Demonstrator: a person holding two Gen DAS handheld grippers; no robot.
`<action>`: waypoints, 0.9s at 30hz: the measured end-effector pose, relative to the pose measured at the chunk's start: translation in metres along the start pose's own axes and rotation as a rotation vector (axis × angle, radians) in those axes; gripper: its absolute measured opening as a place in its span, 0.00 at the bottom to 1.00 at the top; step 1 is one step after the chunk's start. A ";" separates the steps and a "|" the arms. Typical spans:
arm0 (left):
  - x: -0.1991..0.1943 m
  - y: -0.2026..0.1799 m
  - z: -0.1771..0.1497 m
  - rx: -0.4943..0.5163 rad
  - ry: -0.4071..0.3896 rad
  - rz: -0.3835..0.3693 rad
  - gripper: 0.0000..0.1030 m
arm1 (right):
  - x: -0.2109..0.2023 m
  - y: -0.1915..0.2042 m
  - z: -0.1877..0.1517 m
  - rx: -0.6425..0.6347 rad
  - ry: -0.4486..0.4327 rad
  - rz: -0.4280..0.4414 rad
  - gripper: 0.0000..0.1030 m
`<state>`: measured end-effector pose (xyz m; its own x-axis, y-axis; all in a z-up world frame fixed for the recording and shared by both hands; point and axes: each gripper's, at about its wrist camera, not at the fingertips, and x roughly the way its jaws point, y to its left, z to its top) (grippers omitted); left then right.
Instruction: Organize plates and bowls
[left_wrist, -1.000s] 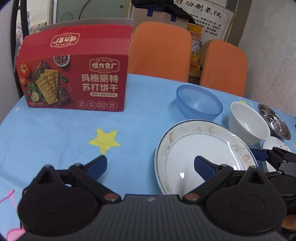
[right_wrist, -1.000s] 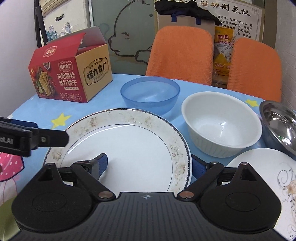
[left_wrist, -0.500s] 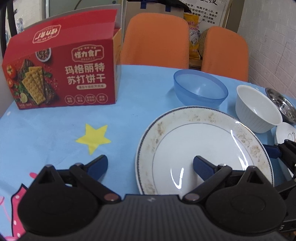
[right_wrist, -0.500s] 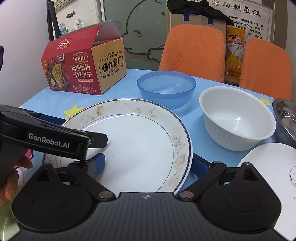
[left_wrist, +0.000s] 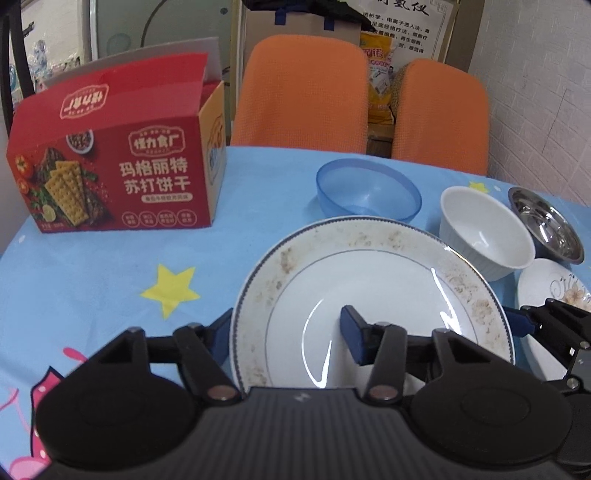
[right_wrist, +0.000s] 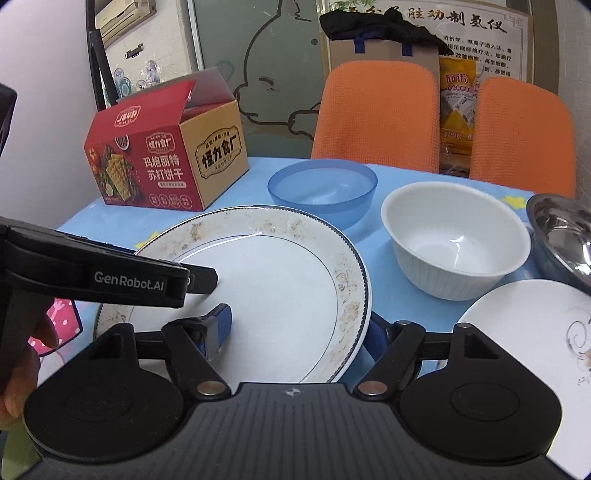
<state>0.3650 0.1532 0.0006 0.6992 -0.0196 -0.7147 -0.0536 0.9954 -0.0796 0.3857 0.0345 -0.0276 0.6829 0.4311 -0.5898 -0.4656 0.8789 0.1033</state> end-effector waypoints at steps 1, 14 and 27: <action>-0.007 -0.002 0.002 0.001 -0.010 0.001 0.48 | -0.006 0.003 0.001 -0.006 -0.013 -0.011 1.00; -0.097 -0.006 -0.056 -0.001 -0.046 -0.007 0.48 | -0.096 0.044 -0.029 0.007 -0.084 -0.001 1.00; -0.114 -0.004 -0.134 0.027 -0.026 0.053 0.48 | -0.119 0.075 -0.097 0.050 -0.031 0.014 1.00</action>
<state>0.1901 0.1390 -0.0105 0.7139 0.0357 -0.6993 -0.0724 0.9971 -0.0229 0.2147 0.0297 -0.0271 0.6941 0.4489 -0.5628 -0.4470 0.8815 0.1520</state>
